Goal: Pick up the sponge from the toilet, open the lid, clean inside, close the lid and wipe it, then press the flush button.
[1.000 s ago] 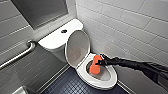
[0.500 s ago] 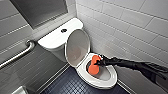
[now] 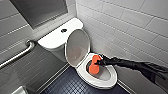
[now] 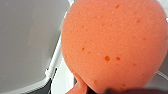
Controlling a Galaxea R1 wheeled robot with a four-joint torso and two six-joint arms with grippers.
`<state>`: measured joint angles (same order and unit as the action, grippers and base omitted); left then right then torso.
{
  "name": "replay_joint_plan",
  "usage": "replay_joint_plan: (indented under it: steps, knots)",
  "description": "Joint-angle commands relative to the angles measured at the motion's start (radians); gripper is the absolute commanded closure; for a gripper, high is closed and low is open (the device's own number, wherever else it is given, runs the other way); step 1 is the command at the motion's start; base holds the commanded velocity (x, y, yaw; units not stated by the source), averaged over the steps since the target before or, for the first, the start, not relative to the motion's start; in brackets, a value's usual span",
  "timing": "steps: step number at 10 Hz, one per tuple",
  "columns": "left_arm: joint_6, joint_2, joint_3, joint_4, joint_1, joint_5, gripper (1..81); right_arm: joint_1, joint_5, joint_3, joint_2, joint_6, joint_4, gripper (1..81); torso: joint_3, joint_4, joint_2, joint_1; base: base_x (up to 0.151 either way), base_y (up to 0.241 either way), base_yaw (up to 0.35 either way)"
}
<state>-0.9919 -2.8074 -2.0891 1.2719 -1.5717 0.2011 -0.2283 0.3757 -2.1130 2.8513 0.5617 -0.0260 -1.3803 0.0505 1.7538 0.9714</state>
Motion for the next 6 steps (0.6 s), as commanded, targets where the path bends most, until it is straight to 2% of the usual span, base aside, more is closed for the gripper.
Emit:
replay_joint_plan:
  steps: [1, 2, 4, 6]
  knots:
    - [0.004, 0.005, 0.02, -0.009, -0.049, 0.046, 1.0, 0.167, 0.026, 0.018, 0.007, -0.003, 0.0, 81.1, 0.0, 0.0, 0.0, 0.0, 0.0, 0.0, 0.0]
    - [0.004, 0.0, 0.018, -0.011, -0.049, 0.047, 1.0, 0.172, 0.028, 0.015, 0.007, -0.003, -0.002, 81.1, 0.0, 0.0, 0.1, 0.064, 0.0, 0.0, 0.0]
    - [0.004, 0.0, 0.017, -0.009, -0.049, 0.047, 1.0, 0.174, 0.026, 0.012, 0.009, -0.003, -0.006, 81.1, 0.0, 0.0, 0.113, 0.072, 0.0, 0.0, 0.0]
    - [0.004, -0.001, 0.012, -0.009, -0.049, 0.047, 1.0, 0.169, 0.026, 0.018, 0.009, -0.003, -0.006, 81.1, 0.0, 0.0, 0.171, 0.109, 0.0, 0.0, 0.0]
